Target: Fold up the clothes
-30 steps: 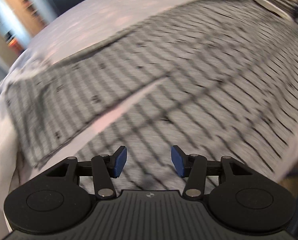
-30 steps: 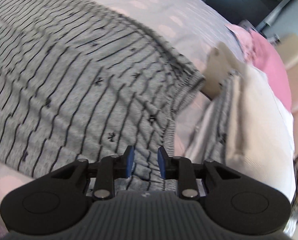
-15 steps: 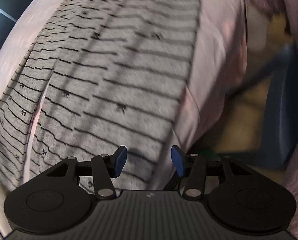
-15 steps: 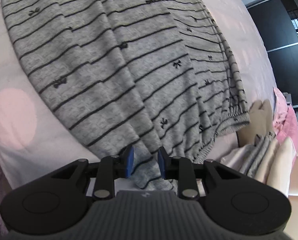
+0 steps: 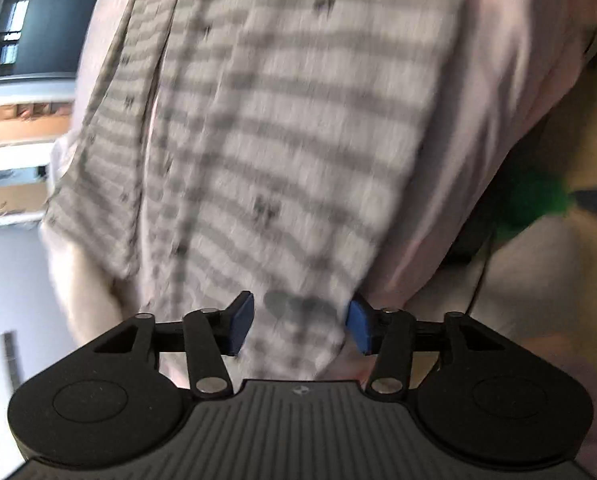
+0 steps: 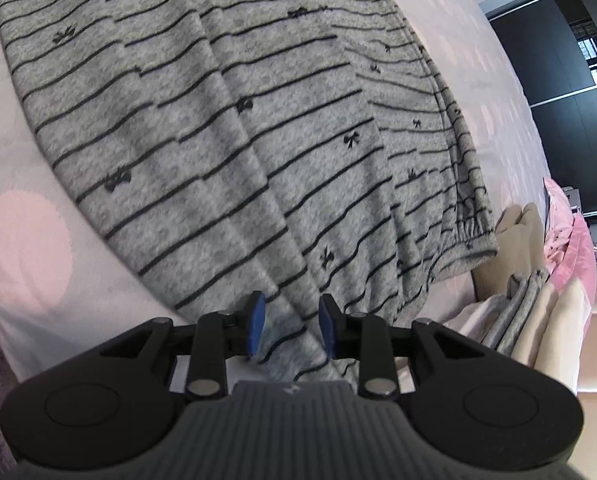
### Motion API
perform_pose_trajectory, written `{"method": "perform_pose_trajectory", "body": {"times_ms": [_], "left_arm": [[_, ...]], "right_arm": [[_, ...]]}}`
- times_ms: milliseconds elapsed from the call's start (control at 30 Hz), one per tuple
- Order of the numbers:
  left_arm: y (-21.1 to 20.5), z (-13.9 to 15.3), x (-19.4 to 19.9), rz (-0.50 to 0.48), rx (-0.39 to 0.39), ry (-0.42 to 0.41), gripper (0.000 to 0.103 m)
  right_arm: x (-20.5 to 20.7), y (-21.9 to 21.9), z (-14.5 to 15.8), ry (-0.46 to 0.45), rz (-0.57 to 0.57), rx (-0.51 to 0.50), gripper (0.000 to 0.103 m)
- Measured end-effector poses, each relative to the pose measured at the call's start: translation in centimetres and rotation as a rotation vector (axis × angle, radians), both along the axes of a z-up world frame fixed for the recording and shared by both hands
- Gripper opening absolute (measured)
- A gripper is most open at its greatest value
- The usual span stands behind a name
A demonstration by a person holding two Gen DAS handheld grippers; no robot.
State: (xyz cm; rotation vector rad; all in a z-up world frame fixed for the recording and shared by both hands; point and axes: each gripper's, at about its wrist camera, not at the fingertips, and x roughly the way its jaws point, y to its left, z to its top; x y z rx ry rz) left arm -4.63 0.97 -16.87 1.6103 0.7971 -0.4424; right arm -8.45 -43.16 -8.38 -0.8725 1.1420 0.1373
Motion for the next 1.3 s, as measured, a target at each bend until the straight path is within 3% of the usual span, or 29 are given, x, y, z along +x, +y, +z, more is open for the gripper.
{"method": "perform_pose_trajectory", "body": {"times_ms": [133,267,367,400,467,567,733,833,1000,1033,1067,1100,1133,1200,1300], "left_arm": [[2.3,-1.1,2.3,0.111,0.061,-0.070,0.038],[4.4,-2.3,3.5,0.084,0.148,-0.152,0.037],[5.2,-2.2,4.9,0.122,0.173,-0.138,0.027],[5.2,-1.5,5.6,0.166,0.142,-0.112,0.015],[5.1,0.6,6.8,0.266,0.029,-0.077,0.007],[5.0,4.5,8.9,0.384,-0.139,-0.079,0.006],[5.7,8.8,10.5,0.542,-0.332,-0.031,0.005],[5.8,10.8,10.3,0.596,-0.417,-0.030,0.005],[6.2,12.7,11.1,0.632,-0.482,-0.028,0.005],[6.3,13.0,11.4,0.644,-0.498,-0.024,0.005],[6.4,13.3,11.7,0.655,-0.513,-0.020,0.005],[6.5,13.7,11.7,0.660,-0.529,-0.021,0.005],[6.5,13.9,11.8,0.660,-0.541,-0.026,0.005],[6.5,14.5,11.9,0.656,-0.564,-0.038,0.005],[6.4,15.9,12.1,0.638,-0.597,-0.059,0.005]], "right_arm": [[1.1,0.1,0.2,-0.006,0.012,0.005,0.033],[1.7,-0.2,0.4,-0.015,0.012,0.018,0.033],[0.9,-1.1,0.4,-0.014,0.008,0.009,0.033],[0.5,-1.4,0.4,-0.014,0.009,0.001,0.033],[-1.0,-1.8,0.1,-0.014,0.035,-0.051,0.032],[-3.0,-2.0,-0.2,-0.018,0.089,-0.107,0.033],[-4.9,-1.0,-1.4,0.077,0.193,-0.148,0.044],[-5.8,-0.8,-2.2,0.094,0.230,-0.190,0.044],[-5.7,-1.2,-3.9,0.072,0.279,-0.252,0.042],[-5.6,-1.3,-4.3,0.068,0.289,-0.264,0.040],[-5.4,-1.4,-4.6,0.065,0.298,-0.276,0.030],[-5.2,-1.6,-4.8,0.063,0.297,-0.285,0.013],[-5.1,-1.7,-4.9,0.057,0.294,-0.292,0.005],[-4.9,-1.9,-3.9,0.003,0.246,-0.275,0.004],[-3.4,-2.9,-1.0,-0.112,0.090,-0.172,0.004]]}}
